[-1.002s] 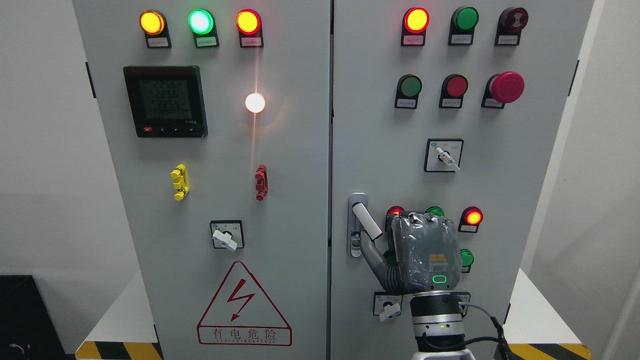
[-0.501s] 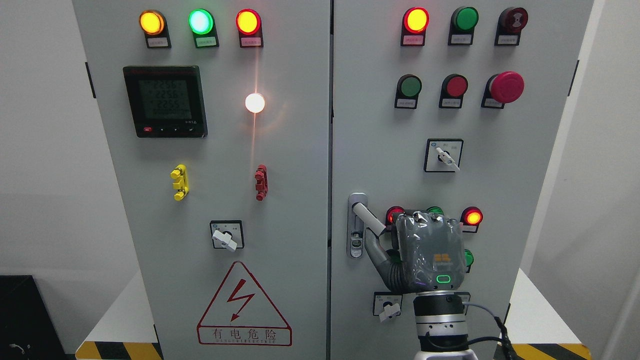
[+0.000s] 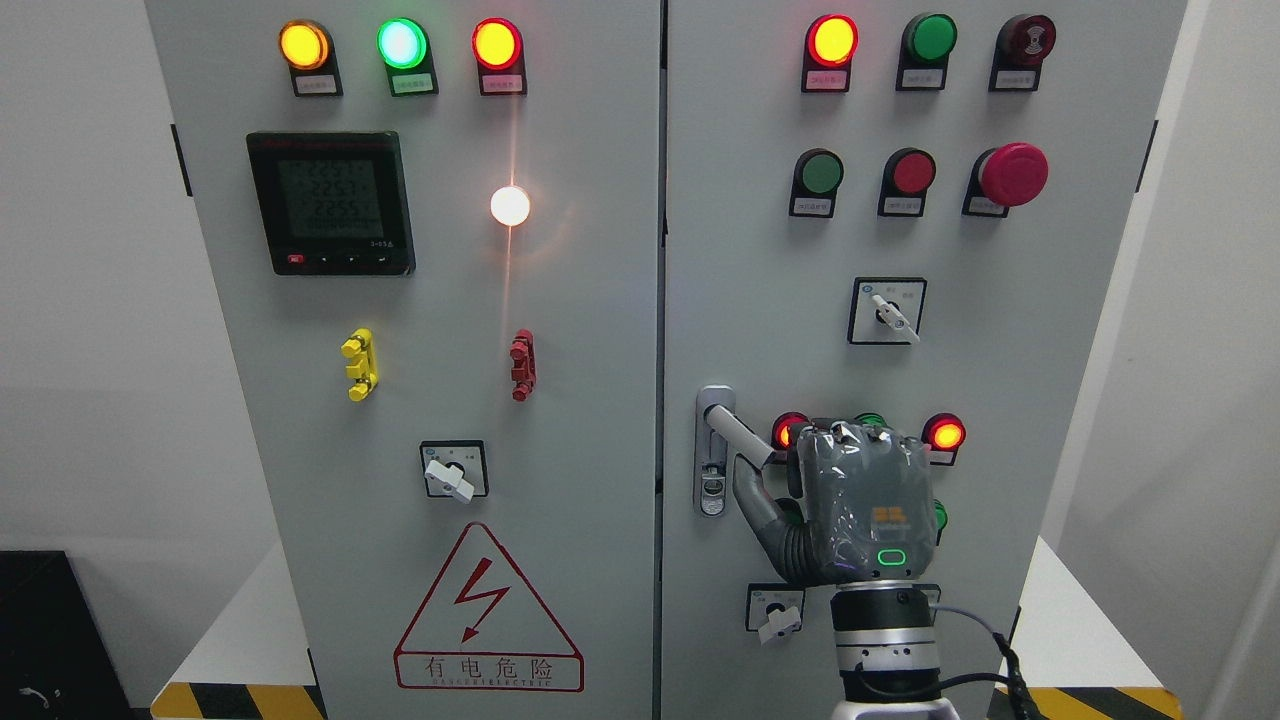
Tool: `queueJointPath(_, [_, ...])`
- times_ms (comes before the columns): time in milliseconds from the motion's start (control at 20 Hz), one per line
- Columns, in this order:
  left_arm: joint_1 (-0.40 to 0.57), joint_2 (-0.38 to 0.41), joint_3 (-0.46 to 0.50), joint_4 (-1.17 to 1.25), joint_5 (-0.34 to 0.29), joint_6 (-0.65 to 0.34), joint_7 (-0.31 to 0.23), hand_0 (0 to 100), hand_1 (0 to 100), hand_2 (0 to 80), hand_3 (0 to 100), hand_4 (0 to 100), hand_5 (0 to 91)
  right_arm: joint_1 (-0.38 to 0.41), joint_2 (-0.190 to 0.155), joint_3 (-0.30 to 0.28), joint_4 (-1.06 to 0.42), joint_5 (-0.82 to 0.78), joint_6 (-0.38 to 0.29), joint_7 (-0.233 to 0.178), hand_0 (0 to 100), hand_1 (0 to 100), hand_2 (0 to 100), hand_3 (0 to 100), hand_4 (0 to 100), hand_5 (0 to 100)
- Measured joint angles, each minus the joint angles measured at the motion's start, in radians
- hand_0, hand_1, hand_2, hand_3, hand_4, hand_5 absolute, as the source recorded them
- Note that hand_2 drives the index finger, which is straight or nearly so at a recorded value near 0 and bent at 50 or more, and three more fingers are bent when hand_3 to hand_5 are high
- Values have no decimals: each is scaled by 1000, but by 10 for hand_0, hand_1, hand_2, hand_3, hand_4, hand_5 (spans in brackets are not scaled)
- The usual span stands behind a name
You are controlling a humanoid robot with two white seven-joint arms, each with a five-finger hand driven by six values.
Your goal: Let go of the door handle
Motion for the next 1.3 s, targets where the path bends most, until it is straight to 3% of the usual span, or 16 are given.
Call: queueJointPath(1302, [0,0,0,0,0,0,0,120,556,0,0,0,0,-1,0,-12,-8,-5,-1,-3,524,414,907,1000,1000,1000])
